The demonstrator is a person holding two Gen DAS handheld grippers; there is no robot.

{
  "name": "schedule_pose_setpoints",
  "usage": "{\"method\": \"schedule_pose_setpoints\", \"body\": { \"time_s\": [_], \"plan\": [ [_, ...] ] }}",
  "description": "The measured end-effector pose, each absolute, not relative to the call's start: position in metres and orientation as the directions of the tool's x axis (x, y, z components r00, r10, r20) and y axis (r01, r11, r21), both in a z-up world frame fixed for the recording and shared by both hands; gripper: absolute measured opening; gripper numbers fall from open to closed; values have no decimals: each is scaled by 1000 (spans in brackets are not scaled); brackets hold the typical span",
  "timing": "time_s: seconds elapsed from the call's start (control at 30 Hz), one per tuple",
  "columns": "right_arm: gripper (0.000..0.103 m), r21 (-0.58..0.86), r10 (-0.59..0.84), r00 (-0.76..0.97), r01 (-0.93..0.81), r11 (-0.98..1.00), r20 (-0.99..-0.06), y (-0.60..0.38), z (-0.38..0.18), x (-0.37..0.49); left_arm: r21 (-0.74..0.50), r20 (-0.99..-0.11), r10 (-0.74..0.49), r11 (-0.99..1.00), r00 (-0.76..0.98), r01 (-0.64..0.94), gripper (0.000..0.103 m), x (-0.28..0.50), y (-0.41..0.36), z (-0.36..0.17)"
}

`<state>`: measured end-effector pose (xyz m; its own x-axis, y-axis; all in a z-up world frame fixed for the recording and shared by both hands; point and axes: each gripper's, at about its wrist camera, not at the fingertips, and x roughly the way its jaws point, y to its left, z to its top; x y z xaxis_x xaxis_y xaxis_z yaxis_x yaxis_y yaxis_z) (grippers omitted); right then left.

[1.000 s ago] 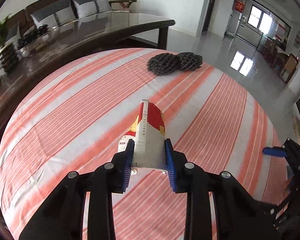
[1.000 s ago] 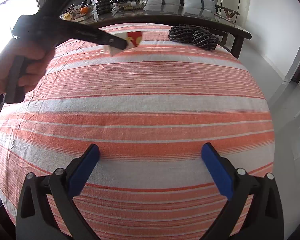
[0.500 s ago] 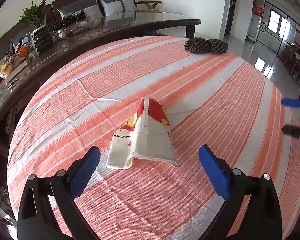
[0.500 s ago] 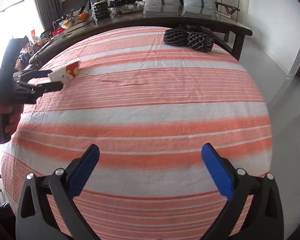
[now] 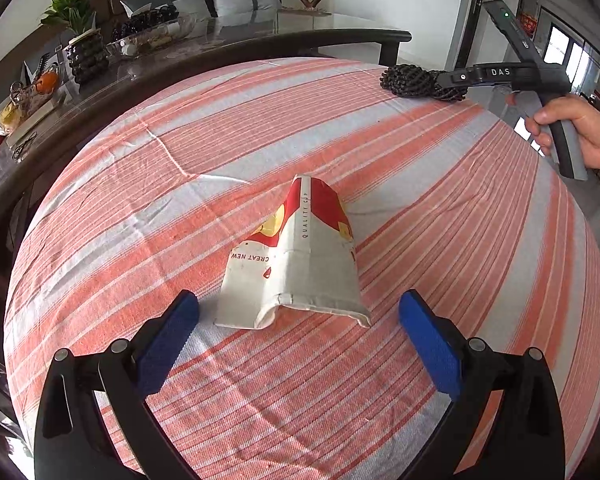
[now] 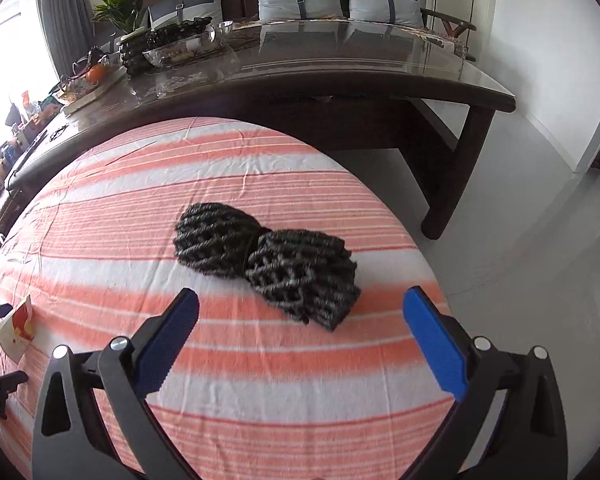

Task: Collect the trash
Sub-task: 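Grasp the black mesh scrubber with the right gripper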

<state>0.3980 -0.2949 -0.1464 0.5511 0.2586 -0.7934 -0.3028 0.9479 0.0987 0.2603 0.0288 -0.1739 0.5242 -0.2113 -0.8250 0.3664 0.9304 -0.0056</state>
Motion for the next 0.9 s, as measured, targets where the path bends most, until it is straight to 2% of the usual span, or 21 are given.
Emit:
{"method": "schedule_pose_setpoints", "body": {
  "time_s": [0.07,0.17,0.23,0.3,0.37,0.5,0.57,0.6,0.63,0.67,0.7,0.73,0.9],
  "plan": [
    [98,191,377,495,-386,903,-783,-286,-146,395,-7,-825,-212,930,524,366,99,260,29,-174],
    [97,356,583,318,-549,756,-747,-268,-135,362,-7,-825,-212,930,524,366,99,260,29,-174],
    [96,343,625,269,-647,681,-733,-259,-118,335,-7,-825,-212,931,524,366,99,260,29,-174],
    [97,222,550,356,-651,726,-755,-257,-106,325,-7,-825,-212,931,524,366,99,260,29,-174],
    [97,144,438,438,-559,817,-785,-255,-106,343,-7,-825,-212,931,524,366,99,261,29,-174],
    [97,174,396,417,-477,862,-818,-231,-131,393,-7,-825,-213,930,524,367,99,261,29,-174],
    [96,82,287,424,-439,895,-859,-212,-149,407,-8,-825,-213,930,524,367,99,261,30,-174],
    [93,65,253,413,-417,907,-875,-205,-157,411,-8,-825,-214,930,524,367,99,261,30,-174],
    [85,81,253,394,-404,911,-884,-203,-162,410,-9,-825,-214,930,524,367,99,261,30,-174],
    [62,52,221,418,-379,924,-881,-205,-162,405,-10,-825,-215,930,523,366,99,262,30,-173],
    [44,51,217,427,-367,929,-878,-206,-161,399,-10,-825,-215,930,523,366,99,262,30,-173],
    [41,75,234,423,-359,930,-876,-208,-160,391,-10,-825,-215,930,523,366,99,262,30,-173],
    [42,71,236,425,-369,927,-874,-204,-161,305,-9,-825,-214,930,524,366,99,262,30,-174]
  ]
}}
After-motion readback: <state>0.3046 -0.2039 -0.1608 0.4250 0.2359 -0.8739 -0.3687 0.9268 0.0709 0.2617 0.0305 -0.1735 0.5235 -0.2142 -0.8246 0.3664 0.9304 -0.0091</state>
